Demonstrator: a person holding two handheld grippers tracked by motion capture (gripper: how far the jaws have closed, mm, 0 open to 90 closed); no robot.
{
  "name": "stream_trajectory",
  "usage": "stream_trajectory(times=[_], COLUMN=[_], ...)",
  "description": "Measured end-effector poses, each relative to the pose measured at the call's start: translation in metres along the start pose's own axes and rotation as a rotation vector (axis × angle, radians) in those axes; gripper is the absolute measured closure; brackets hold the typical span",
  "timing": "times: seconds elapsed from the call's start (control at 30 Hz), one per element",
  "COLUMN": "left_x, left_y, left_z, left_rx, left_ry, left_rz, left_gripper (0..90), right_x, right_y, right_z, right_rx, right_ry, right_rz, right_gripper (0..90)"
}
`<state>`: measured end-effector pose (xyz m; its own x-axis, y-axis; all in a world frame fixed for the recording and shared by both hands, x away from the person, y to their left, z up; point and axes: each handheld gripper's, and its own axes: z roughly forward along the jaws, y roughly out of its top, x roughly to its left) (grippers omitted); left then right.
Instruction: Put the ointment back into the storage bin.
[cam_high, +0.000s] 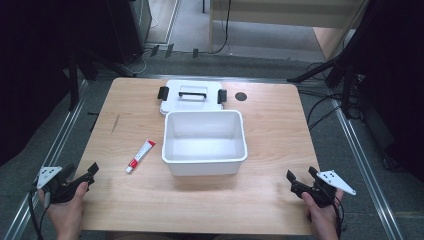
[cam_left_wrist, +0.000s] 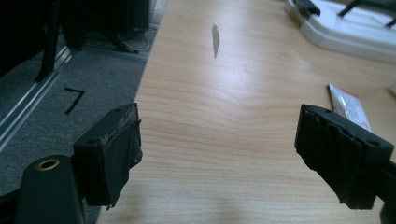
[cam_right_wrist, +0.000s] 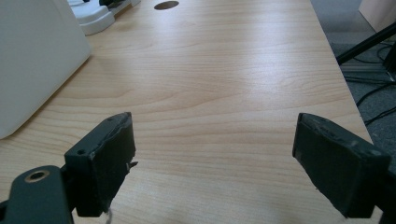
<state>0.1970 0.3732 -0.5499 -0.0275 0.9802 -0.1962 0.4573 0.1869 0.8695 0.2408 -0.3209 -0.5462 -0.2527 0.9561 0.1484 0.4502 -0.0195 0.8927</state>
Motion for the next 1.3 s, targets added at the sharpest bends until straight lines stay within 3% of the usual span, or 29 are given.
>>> stream_trajectory(times=[0.1, 0.3, 0.43, 0.47, 0.57, 0.77, 0.93, 1.13, 1.3], left_x=[-0.004, -0.012, -0.027, -0.027, -0.04, -0.054, -0.061, -0.074, -0.085], left_y=[0.001, 0.01, 0.03, 0.03, 0.048, 0.061, 0.069, 0.077, 0.084], left_z=[0.0, 0.002, 0.006, 0.006, 0.008, 0.021, 0.032, 0.046, 0.056], left_rx=[0.002, 0.059, 0.171, 0.171, 0.241, 0.439, 0.549, 0.758, 0.863], left_ry=[-0.006, -0.045, -0.06, -0.06, -0.075, -0.078, -0.096, -0.103, -0.121], left_rz=[0.035, 0.076, 0.193, 0.193, 0.283, 0.406, 0.417, 0.44, 0.431], left_gripper=[22.9, 19.6, 19.8, 20.1, 22.2, 22.3, 24.4, 27.1, 27.2], right_x=[0.0, -0.001, -0.001, -0.001, -0.001, -0.001, -0.002, -0.002, -0.002], right_y=[0.0, 0.0, 0.0, 0.0, 0.0, 0.0, 0.0, 0.0, 0.0], right_z=[0.0, -0.001, 0.0, 0.0, -0.001, -0.001, -0.001, -0.001, -0.001], right_rx=[0.0, -0.003, 0.001, 0.001, -0.002, -0.004, -0.003, -0.003, -0.002], right_ry=[0.003, 0.002, 0.002, 0.002, 0.003, 0.007, 0.008, 0.007, 0.007], right_rz=[0.002, 0.006, 0.009, 0.009, 0.006, 0.011, 0.014, 0.018, 0.021], right_gripper=[13.2, 13.1, 13.1, 13.1, 13.1, 13.1, 13.1, 13.2, 13.1])
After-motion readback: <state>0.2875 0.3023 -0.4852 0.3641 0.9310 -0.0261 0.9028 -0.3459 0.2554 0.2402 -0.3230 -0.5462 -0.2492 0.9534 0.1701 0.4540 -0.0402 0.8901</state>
